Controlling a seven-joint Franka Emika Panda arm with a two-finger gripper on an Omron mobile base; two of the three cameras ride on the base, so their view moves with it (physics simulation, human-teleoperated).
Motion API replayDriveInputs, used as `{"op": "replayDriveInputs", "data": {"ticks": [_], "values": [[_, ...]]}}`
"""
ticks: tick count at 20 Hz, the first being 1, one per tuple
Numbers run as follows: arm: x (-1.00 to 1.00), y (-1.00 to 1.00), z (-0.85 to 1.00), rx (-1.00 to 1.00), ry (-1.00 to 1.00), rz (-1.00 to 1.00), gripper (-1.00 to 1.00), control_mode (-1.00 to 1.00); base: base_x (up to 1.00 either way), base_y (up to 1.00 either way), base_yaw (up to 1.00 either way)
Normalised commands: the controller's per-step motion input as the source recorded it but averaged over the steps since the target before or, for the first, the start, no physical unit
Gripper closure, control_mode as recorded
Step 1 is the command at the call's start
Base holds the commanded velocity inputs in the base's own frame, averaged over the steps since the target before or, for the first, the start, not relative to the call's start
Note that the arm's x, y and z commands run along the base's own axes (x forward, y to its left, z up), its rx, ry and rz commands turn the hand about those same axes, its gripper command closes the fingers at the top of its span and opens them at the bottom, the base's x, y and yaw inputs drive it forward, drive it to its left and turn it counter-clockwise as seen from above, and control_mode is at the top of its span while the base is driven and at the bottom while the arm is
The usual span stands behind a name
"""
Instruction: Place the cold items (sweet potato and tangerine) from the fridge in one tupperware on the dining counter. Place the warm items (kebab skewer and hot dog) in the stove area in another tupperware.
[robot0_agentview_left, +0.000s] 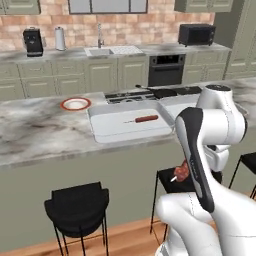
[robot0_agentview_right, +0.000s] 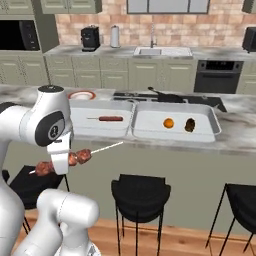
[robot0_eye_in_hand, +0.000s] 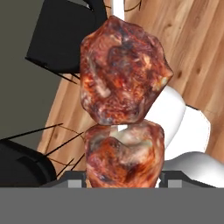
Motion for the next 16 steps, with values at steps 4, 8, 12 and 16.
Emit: {"op": "replayDriveInputs", "data": {"ticks": [4, 8, 12, 16], "values": [[0.00, 0.00, 0.00, 0.00, 0.00, 0.00, 1.00, 1.00, 0.28, 0.40, -0.01], [0.00, 0.00, 0.00, 0.00, 0.00, 0.00, 1.00, 1.00, 0.12, 0.35, -0.01], [0.00, 0.00, 0.00, 0.00, 0.00, 0.00, 1.00, 1.00, 0.18, 0.29, 0.00], [0.00, 0.00, 0.00, 0.00, 0.00, 0.00, 1.00, 1.00, 0.31, 0.44, 0.00]]}}
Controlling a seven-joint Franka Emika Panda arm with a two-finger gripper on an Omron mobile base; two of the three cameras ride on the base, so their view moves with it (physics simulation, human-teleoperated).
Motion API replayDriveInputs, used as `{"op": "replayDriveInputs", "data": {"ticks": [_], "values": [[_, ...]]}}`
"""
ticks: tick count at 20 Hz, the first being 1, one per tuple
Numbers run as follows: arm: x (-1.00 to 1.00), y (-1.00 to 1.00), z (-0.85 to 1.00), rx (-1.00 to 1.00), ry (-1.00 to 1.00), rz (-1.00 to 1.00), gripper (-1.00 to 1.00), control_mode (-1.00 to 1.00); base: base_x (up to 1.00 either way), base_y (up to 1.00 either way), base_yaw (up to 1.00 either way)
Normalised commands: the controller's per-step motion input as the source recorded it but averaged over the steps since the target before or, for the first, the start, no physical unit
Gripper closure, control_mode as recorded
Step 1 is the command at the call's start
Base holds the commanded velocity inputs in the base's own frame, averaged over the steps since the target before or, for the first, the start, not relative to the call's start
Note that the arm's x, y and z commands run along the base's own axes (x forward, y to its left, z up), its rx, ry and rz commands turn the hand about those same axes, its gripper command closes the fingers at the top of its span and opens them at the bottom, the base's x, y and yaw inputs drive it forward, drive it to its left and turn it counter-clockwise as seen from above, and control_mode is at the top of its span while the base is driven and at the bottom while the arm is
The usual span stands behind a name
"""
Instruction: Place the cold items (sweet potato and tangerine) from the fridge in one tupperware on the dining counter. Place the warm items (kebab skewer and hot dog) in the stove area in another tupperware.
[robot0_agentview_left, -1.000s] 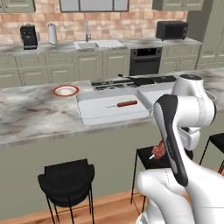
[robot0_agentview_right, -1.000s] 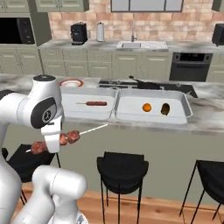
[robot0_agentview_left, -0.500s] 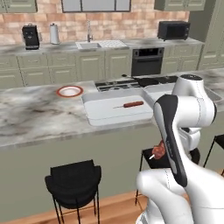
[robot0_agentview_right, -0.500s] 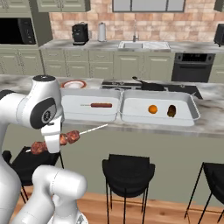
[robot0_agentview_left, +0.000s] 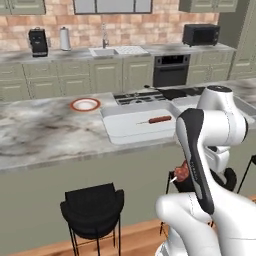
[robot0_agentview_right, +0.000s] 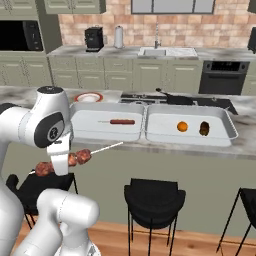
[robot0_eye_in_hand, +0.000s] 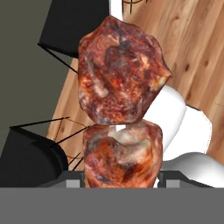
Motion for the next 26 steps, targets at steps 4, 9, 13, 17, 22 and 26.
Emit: {"op": "replayDriveInputs", "data": {"ticks": [4, 9, 13, 17, 22, 26], "values": [[0.00, 0.00, 0.00, 0.00, 0.00, 0.00, 1.00, 1.00, 0.37, 0.50, 0.00], [0.00, 0.00, 0.00, 0.00, 0.00, 0.00, 1.00, 1.00, 0.33, 0.12, 0.00], [0.00, 0.00, 0.00, 0.00, 0.00, 0.00, 1.00, 1.00, 0.53, 0.00, 0.01], [0.00, 0.00, 0.00, 0.00, 0.00, 0.00, 1.00, 1.00, 0.32, 0.00, 0.01], [0.00, 0.00, 0.00, 0.00, 0.00, 0.00, 1.00, 1.00, 0.00, 0.02, 0.01], [0.07, 0.00, 0.13, 0.00, 0.00, -0.01, 1.00, -1.00, 0.00, 0.00, 0.00]]}}
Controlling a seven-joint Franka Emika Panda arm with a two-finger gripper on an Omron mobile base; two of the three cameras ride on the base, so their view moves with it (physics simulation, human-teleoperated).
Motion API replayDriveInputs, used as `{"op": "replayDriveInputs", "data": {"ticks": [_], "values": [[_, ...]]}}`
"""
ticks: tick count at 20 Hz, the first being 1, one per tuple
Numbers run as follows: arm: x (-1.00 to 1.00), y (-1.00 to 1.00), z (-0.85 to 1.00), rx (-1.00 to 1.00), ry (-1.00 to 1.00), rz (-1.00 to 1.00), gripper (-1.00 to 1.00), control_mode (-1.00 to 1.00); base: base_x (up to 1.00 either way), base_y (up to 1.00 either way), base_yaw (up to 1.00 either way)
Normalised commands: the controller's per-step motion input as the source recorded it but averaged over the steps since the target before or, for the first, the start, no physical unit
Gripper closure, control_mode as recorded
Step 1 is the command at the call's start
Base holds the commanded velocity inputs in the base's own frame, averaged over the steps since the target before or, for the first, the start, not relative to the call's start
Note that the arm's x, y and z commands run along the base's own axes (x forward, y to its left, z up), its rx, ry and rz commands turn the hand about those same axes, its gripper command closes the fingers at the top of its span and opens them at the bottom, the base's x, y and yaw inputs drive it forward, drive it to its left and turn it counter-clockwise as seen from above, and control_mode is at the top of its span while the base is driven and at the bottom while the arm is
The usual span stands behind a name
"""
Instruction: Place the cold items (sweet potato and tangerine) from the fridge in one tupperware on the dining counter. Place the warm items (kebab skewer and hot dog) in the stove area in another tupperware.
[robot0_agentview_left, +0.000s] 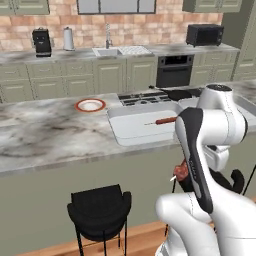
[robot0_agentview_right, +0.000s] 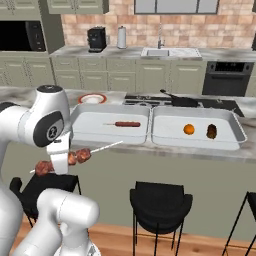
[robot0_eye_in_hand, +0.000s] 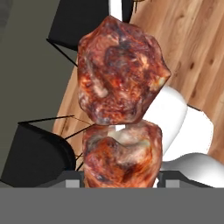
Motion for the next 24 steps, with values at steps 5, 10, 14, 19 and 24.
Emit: {"op": "replayDriveInputs", "data": {"ticks": [5, 10, 14, 19, 24], "values": [[0.79, 0.00, 0.88, -0.06, 0.07, -0.03, 1.00, -1.00, 0.00, 0.00, 0.00], [1.00, 0.04, 0.50, 0.33, 0.09, -0.25, 1.00, -1.00, 0.00, 0.00, 0.00], [1.00, -0.03, 0.00, 0.31, 0.00, -0.21, 1.00, -1.00, 0.00, 0.00, 0.00], [1.00, 0.00, -0.03, 0.15, 0.00, -0.15, 1.00, -1.00, 0.00, 0.00, 0.00], [1.00, -0.03, -0.44, -0.02, -0.01, 0.02, 1.00, -1.00, 0.00, 0.00, 0.00]]}}
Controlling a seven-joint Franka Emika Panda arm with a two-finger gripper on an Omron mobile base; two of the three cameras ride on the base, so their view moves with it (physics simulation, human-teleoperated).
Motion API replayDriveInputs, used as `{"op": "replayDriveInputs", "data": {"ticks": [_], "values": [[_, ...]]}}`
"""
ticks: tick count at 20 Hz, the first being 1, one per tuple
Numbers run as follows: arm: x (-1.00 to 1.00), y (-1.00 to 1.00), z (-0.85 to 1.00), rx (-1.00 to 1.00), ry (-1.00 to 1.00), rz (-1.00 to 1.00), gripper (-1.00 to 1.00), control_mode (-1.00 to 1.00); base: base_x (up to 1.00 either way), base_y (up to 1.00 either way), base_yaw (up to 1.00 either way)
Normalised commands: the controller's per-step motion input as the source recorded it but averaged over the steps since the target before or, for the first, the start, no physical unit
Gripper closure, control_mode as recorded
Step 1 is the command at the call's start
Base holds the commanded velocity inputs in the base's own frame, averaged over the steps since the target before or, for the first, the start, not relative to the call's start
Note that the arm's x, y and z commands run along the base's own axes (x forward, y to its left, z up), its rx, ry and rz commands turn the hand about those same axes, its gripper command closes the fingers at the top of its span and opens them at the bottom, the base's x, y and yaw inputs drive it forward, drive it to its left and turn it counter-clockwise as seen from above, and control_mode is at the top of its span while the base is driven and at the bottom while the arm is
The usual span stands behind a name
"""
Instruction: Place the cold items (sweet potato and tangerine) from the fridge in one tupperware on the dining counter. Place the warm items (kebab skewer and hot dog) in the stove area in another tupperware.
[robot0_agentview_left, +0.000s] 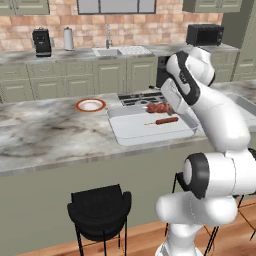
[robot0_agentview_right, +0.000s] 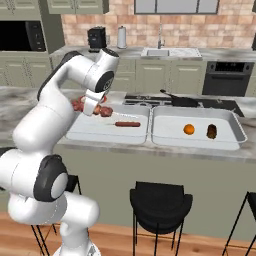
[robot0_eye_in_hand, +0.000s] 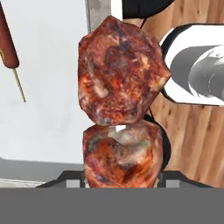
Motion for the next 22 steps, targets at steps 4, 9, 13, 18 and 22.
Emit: {"op": "replayDriveInputs", "data": {"ticks": [4, 9, 13, 18, 22], "values": [[1.00, -0.22, -0.34, 0.00, -0.05, 0.08, 1.00, -1.00, 0.00, 0.00, 0.00], [0.94, -0.03, -0.42, 0.00, -0.06, 0.05, 1.00, -1.00, 0.00, 0.00, 0.00], [0.73, 0.00, -0.48, 0.00, 0.02, -0.01, 1.00, -1.00, 0.00, 0.00, 0.00], [0.02, 0.20, -0.35, -0.10, 0.12, -0.05, 1.00, -1.00, 0.00, 0.00, 0.00], [-0.07, 0.18, -0.32, -0.08, 0.04, -0.08, 1.00, -1.00, 0.00, 0.00, 0.00]]}}
